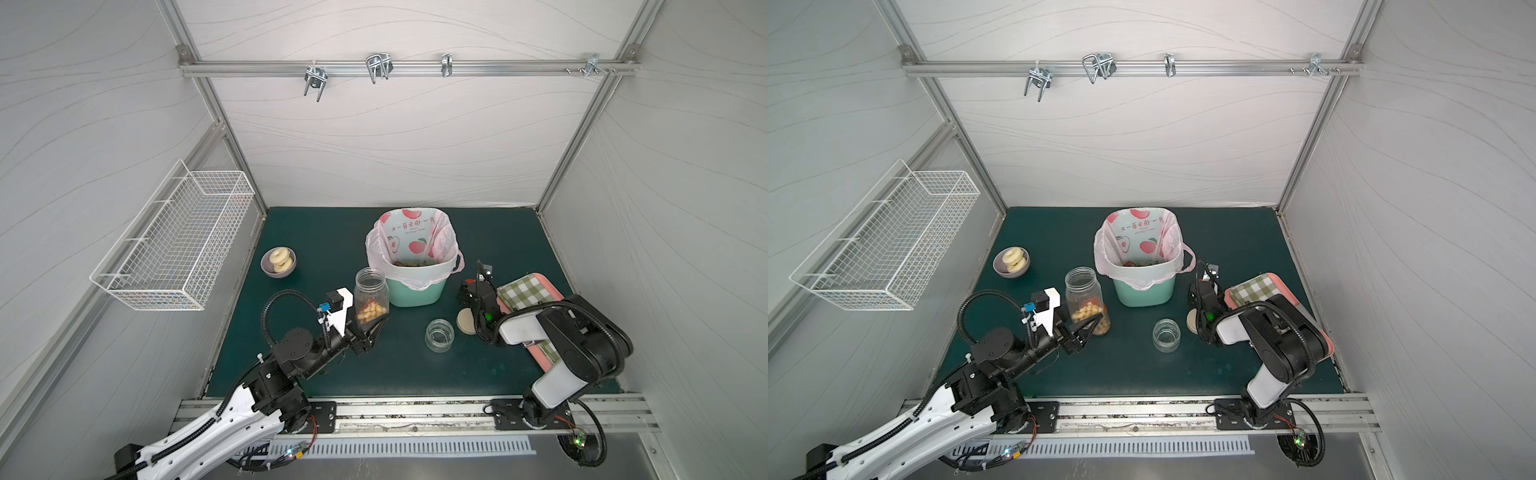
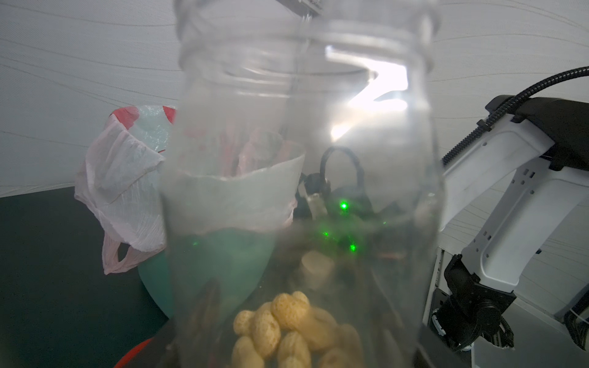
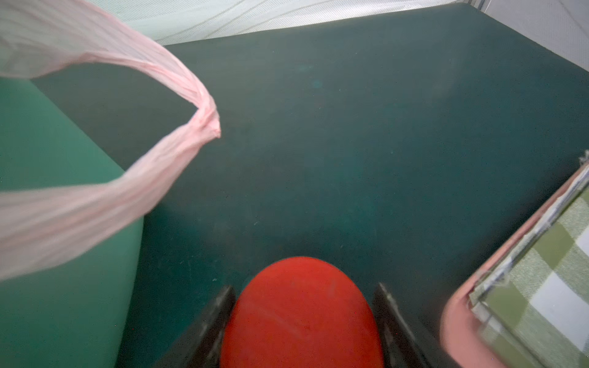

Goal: Empty moldy peanuts from jars
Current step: Place the lid at the center of the board.

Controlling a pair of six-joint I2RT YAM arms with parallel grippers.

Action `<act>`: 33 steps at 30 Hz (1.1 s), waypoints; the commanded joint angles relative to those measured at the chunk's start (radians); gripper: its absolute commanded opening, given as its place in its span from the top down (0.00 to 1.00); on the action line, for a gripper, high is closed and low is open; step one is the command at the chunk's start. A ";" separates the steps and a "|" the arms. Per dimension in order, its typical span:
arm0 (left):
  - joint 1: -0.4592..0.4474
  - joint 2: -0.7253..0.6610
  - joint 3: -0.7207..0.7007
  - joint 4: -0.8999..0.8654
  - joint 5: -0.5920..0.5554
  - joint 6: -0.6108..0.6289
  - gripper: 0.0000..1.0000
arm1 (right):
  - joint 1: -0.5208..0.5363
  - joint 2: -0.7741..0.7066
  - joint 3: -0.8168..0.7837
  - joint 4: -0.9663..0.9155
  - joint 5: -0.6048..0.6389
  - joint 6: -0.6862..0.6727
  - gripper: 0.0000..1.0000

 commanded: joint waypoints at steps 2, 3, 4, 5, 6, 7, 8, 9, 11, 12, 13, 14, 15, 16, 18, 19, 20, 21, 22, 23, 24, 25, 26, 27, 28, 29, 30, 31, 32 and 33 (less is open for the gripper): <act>0.005 -0.001 0.003 0.063 -0.004 0.006 0.68 | -0.019 0.057 0.030 0.066 0.002 -0.003 0.69; 0.005 -0.002 0.003 0.064 -0.004 0.006 0.68 | -0.020 0.070 0.030 0.076 0.005 -0.002 0.69; 0.005 -0.003 0.001 0.063 -0.005 0.006 0.68 | -0.021 0.080 0.030 0.094 0.006 -0.005 0.69; 0.005 -0.002 0.001 0.064 -0.005 0.006 0.68 | -0.021 0.089 0.030 0.110 0.008 -0.012 0.69; 0.006 -0.001 0.000 0.066 -0.006 0.006 0.68 | -0.021 0.098 0.033 0.124 0.010 -0.019 0.69; 0.005 0.000 -0.001 0.068 -0.006 0.006 0.68 | -0.021 0.103 0.036 0.128 0.013 -0.022 0.68; 0.005 0.002 -0.001 0.068 -0.006 0.006 0.68 | -0.021 0.108 0.038 0.129 0.014 -0.023 0.67; 0.005 0.005 0.000 0.067 -0.006 0.007 0.68 | -0.021 0.111 0.040 0.129 0.013 -0.024 0.65; 0.005 0.009 -0.001 0.072 -0.007 0.007 0.68 | -0.021 0.114 0.040 0.132 0.009 -0.025 0.60; 0.005 0.011 -0.002 0.073 -0.007 0.007 0.68 | -0.021 0.115 0.040 0.132 0.007 -0.027 0.56; 0.005 0.015 -0.002 0.078 -0.006 0.007 0.68 | -0.021 0.116 0.042 0.130 0.003 -0.029 0.52; 0.005 0.018 -0.001 0.080 -0.004 0.006 0.68 | -0.021 0.117 0.046 0.125 -0.004 -0.033 0.49; 0.004 0.021 -0.001 0.082 -0.003 0.006 0.68 | -0.021 0.119 0.054 0.112 -0.008 -0.035 0.46; 0.005 0.022 0.001 0.081 0.000 0.006 0.68 | -0.021 0.123 0.060 0.101 -0.010 -0.035 0.44; 0.005 0.022 0.002 0.080 0.003 0.004 0.69 | -0.021 0.124 0.060 0.101 -0.014 -0.033 0.39; 0.005 0.019 0.001 0.081 0.004 0.003 0.69 | -0.021 0.125 0.058 0.104 -0.014 -0.033 0.37; 0.004 0.017 0.001 0.077 0.004 0.004 0.69 | -0.021 0.124 0.057 0.105 -0.016 -0.033 0.35; 0.005 0.014 0.001 0.076 0.002 0.004 0.69 | -0.021 0.122 0.056 0.103 -0.016 -0.031 0.32; 0.005 0.011 0.001 0.075 0.001 0.005 0.69 | -0.021 0.121 0.055 0.103 -0.016 -0.030 0.30; 0.005 0.009 0.001 0.074 0.000 0.006 0.69 | -0.020 0.120 0.055 0.103 -0.015 -0.031 0.28; 0.005 0.006 0.002 0.071 -0.001 0.006 0.69 | -0.021 0.119 0.055 0.100 -0.014 -0.029 0.25; 0.005 0.004 0.003 0.070 -0.001 0.006 0.69 | -0.021 0.115 0.056 0.096 -0.014 -0.026 0.20; 0.005 0.003 0.003 0.070 -0.001 0.006 0.69 | -0.023 0.115 0.055 0.095 -0.014 -0.024 0.17; 0.005 0.002 0.004 0.068 -0.001 0.006 0.69 | -0.023 0.114 0.055 0.092 -0.015 -0.023 0.13; 0.005 0.002 0.003 0.069 -0.001 0.006 0.68 | -0.026 0.111 0.053 0.091 -0.019 -0.019 0.10; 0.004 0.003 0.003 0.069 -0.001 0.005 0.69 | -0.028 0.107 0.052 0.090 -0.023 -0.016 0.09; 0.005 0.003 0.003 0.069 -0.001 0.006 0.69 | -0.031 0.098 0.048 0.088 -0.029 -0.011 0.07; 0.004 0.005 0.003 0.069 -0.001 0.006 0.69 | -0.033 0.088 0.045 0.083 -0.037 -0.008 0.06; 0.005 0.005 0.003 0.070 -0.001 0.007 0.69 | -0.036 0.073 0.043 0.072 -0.043 -0.007 0.06; 0.004 0.005 0.004 0.069 -0.001 0.007 0.69 | -0.035 0.048 0.041 0.054 -0.048 0.000 0.06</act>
